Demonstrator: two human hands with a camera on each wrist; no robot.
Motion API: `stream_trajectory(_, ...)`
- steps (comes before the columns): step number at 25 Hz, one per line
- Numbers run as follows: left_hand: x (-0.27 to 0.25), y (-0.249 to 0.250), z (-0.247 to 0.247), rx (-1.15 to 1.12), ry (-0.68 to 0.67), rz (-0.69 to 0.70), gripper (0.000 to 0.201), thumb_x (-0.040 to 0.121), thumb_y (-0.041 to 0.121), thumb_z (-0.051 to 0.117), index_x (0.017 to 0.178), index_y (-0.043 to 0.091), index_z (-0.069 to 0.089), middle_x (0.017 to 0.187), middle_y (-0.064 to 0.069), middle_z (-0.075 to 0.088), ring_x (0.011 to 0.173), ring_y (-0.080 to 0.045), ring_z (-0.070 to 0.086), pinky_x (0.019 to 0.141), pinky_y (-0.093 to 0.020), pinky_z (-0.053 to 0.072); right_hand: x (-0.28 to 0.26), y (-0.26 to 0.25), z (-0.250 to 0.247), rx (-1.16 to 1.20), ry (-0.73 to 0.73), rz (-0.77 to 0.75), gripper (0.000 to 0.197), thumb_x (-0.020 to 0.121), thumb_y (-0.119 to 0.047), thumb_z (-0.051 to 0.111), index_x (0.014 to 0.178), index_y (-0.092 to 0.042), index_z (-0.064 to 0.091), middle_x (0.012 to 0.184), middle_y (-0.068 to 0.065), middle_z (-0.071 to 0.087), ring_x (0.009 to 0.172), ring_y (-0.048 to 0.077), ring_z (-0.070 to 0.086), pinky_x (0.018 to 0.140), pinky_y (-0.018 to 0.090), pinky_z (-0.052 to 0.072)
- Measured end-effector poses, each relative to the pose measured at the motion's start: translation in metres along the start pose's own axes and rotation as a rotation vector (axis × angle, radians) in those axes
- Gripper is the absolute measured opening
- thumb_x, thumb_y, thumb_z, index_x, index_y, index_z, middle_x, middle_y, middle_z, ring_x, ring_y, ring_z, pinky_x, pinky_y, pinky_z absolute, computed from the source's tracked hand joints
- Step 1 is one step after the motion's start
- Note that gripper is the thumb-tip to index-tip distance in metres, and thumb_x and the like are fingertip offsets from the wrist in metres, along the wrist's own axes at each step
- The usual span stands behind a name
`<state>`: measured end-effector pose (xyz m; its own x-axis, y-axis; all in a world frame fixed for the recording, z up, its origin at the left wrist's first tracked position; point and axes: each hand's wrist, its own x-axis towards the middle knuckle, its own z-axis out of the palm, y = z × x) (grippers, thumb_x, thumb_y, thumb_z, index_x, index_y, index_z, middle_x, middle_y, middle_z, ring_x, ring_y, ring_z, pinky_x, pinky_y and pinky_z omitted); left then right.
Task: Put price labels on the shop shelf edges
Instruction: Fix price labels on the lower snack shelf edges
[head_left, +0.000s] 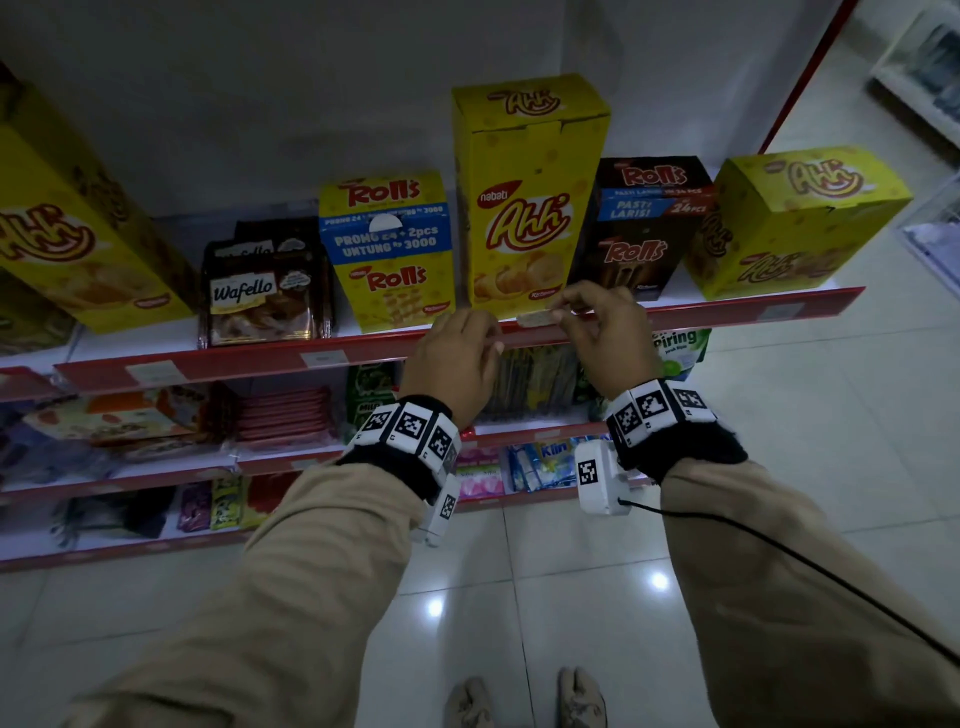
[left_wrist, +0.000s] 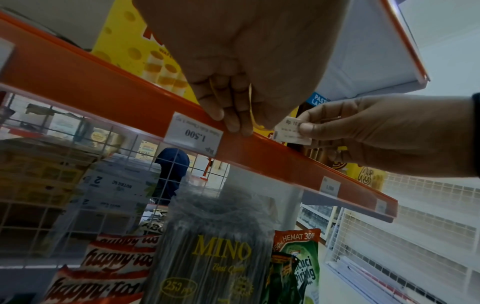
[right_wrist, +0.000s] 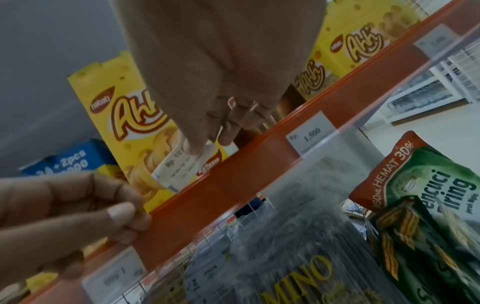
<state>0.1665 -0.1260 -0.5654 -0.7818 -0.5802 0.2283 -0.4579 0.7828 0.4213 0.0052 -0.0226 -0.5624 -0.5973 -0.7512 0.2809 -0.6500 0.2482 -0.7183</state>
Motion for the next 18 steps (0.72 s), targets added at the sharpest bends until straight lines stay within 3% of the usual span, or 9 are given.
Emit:
stream_trajectory(2, 0.002, 0.000, 0.002, -0.037, 0.003, -0.024, 0.023, 0.095, 0.025, 0.049, 0.116, 0.015, 0.053, 0.113, -0.006, 0.056, 0.108, -0.026, 0.047, 0.082, -0.037, 0.043, 0.001, 0.000, 0.007, 0.002, -0.009, -0.040, 0.009, 0.089, -0.015, 0.062, 0.093, -0.020, 0.068, 0.095, 0.005, 0.065, 0.090, 0.009, 0.045, 0.070, 0.000, 0.028)
stream_trajectory(6, 0.003, 0.002, 0.010, 0.035, -0.014, -0.023, 0.034, 0.096, 0.029, 0.047, 0.128, 0.017, 0.052, 0.114, -0.011, 0.049, 0.110, -0.029, 0.041, 0.084, -0.040, 0.042, 0.002, 0.001, 0.015, -0.082, 0.000, -0.121, 0.008, 0.088, -0.014, 0.063, 0.091, -0.017, 0.070, 0.098, 0.003, 0.064, 0.098, 0.027, 0.049, 0.079, 0.023, 0.030)
stream_trajectory(10, 0.002, 0.003, 0.016, 0.071, 0.023, -0.042, 0.028, 0.095, 0.030, 0.050, 0.117, 0.015, 0.058, 0.108, -0.012, 0.047, 0.106, -0.029, 0.041, 0.076, -0.038, 0.041, 0.002, 0.003, 0.015, -0.068, 0.056, -0.146, 0.008, 0.088, -0.014, 0.063, 0.092, -0.014, 0.070, 0.095, 0.005, 0.061, 0.095, 0.026, 0.049, 0.078, 0.022, 0.029)
stream_trajectory(13, 0.004, 0.002, 0.017, 0.030, 0.047, -0.050, 0.028, 0.096, 0.029, 0.049, 0.117, 0.012, 0.056, 0.111, -0.012, 0.049, 0.107, -0.030, 0.041, 0.081, -0.038, 0.038, 0.006, 0.001, 0.014, -0.032, 0.080, -0.174, 0.008, 0.089, -0.014, 0.063, 0.092, -0.012, 0.070, 0.093, 0.005, 0.062, 0.091, 0.025, 0.051, 0.077, 0.025, 0.031)
stream_trajectory(18, 0.004, 0.002, 0.017, -0.002, 0.057, -0.046, 0.030, 0.096, 0.027, 0.047, 0.123, 0.015, 0.054, 0.112, -0.011, 0.051, 0.106, -0.030, 0.042, 0.085, -0.039, 0.039, 0.003, 0.005, 0.014, -0.023, -0.003, -0.190, 0.007, 0.088, -0.014, 0.063, 0.091, -0.017, 0.069, 0.093, 0.001, 0.063, 0.090, 0.022, 0.050, 0.074, 0.024, 0.032)
